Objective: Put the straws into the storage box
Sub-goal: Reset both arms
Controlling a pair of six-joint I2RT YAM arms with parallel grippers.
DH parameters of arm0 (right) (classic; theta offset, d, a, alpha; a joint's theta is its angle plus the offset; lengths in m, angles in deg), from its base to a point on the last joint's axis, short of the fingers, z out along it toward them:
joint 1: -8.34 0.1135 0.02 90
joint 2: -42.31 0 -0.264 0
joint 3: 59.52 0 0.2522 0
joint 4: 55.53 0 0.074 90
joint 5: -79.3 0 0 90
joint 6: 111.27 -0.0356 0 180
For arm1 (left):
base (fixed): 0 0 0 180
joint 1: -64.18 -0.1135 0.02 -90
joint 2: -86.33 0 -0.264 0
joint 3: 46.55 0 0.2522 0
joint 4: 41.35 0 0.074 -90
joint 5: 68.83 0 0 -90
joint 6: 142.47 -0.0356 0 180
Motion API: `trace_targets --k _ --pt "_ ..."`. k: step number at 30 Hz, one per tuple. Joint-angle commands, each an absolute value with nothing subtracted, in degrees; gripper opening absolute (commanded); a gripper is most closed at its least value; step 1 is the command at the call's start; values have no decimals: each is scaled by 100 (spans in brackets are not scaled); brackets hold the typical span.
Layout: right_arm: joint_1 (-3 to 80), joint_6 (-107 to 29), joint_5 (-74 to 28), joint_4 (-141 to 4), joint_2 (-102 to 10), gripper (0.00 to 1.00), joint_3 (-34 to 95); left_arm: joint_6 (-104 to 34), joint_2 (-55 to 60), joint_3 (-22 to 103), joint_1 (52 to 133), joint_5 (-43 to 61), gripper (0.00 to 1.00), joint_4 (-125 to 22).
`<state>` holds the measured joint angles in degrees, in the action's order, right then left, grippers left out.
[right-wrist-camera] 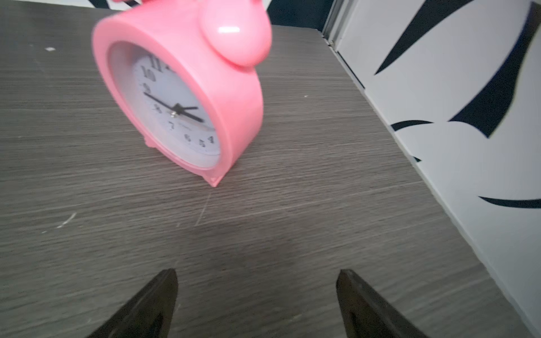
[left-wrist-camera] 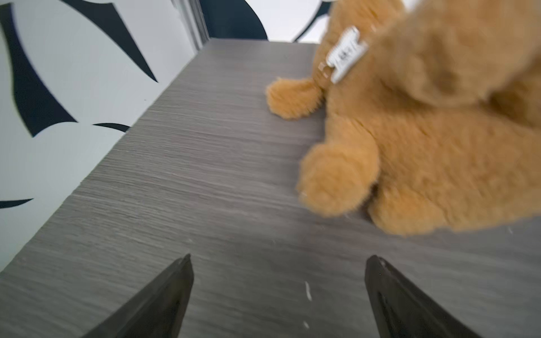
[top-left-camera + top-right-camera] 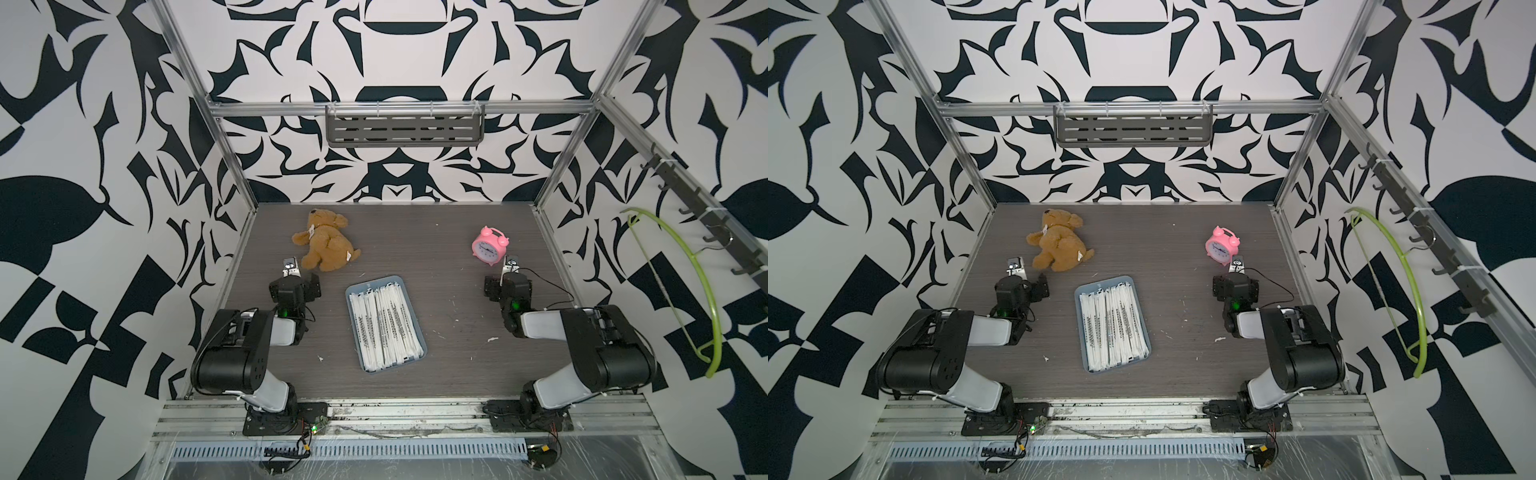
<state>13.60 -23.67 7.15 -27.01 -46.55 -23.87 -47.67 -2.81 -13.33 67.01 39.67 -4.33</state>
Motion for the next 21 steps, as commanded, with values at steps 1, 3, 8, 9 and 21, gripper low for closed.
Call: trace_targets --k 1,3,8,9,21 --pt "1231 -2293 171 -2027 -4664 92 -2413 -4522 -206 -1230 6550 3668 99 -263" --pt "1212 -2278 161 -1993 -4665 100 -2442 -4532 -185 -1296 6550 3655 99 -163" --pt "1211 -2284 157 -1973 -4651 100 -2449 -4585 -181 -1289 6602 3687 99 -173" --pt "1211 -2278 155 -1963 -4646 100 -2458 -4579 -180 -1293 6602 3692 99 -168" --pt "1205 -2279 160 -1948 -4635 100 -2475 -4585 -173 -1292 6603 3694 99 -178"
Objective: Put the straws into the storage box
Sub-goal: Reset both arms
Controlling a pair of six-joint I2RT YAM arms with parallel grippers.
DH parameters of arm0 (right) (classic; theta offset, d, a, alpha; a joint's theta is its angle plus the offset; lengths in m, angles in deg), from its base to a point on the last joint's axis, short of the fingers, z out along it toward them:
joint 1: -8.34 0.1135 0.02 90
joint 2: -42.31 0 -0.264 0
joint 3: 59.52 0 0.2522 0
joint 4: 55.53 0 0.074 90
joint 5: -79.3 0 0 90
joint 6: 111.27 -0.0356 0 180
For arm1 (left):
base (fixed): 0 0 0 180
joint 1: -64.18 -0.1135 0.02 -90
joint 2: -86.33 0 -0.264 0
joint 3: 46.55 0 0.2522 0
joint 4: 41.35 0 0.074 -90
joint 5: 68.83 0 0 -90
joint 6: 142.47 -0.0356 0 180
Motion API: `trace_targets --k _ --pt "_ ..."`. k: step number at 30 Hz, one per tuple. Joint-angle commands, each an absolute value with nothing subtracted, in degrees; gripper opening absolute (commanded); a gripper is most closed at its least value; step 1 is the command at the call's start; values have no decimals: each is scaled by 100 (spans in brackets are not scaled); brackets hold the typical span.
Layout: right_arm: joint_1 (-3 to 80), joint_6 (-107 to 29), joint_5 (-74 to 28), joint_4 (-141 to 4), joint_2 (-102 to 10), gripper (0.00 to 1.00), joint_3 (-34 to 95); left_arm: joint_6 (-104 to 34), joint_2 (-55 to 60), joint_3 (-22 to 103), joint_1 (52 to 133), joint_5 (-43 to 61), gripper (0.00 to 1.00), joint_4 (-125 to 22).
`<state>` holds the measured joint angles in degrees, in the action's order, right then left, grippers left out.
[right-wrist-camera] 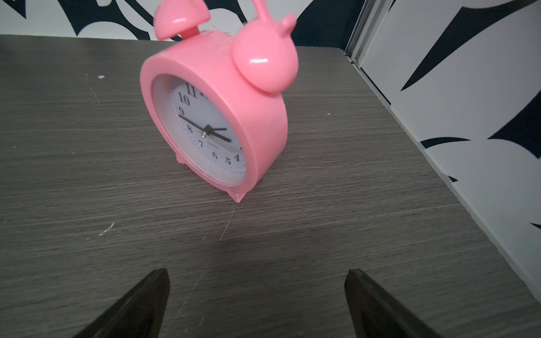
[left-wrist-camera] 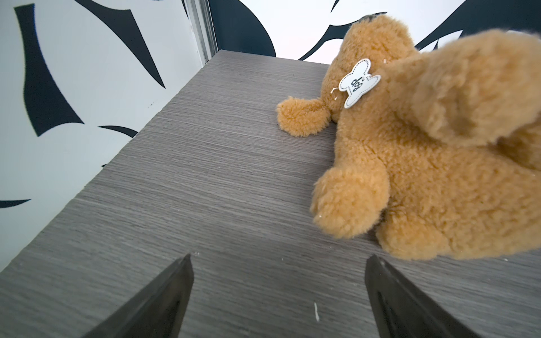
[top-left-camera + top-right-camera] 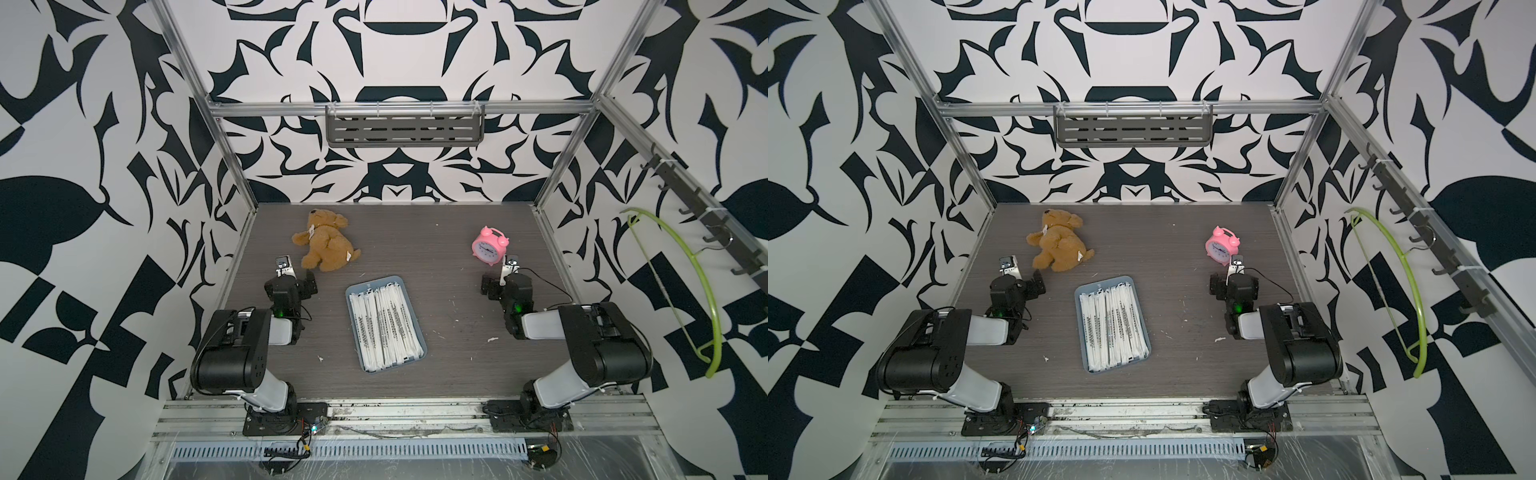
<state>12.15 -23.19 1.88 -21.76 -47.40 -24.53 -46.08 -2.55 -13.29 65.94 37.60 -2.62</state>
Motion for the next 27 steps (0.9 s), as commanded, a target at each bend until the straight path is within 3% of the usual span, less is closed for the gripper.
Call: trace_targets --k 1,27 --pt "1207 -2280 155 -1953 -4629 100 -2480 -4585 -173 -1293 6603 3691 99 -185" --pt "1210 -2259 166 -1945 -4624 100 -2484 -4818 -218 -1189 6787 3708 99 -310"
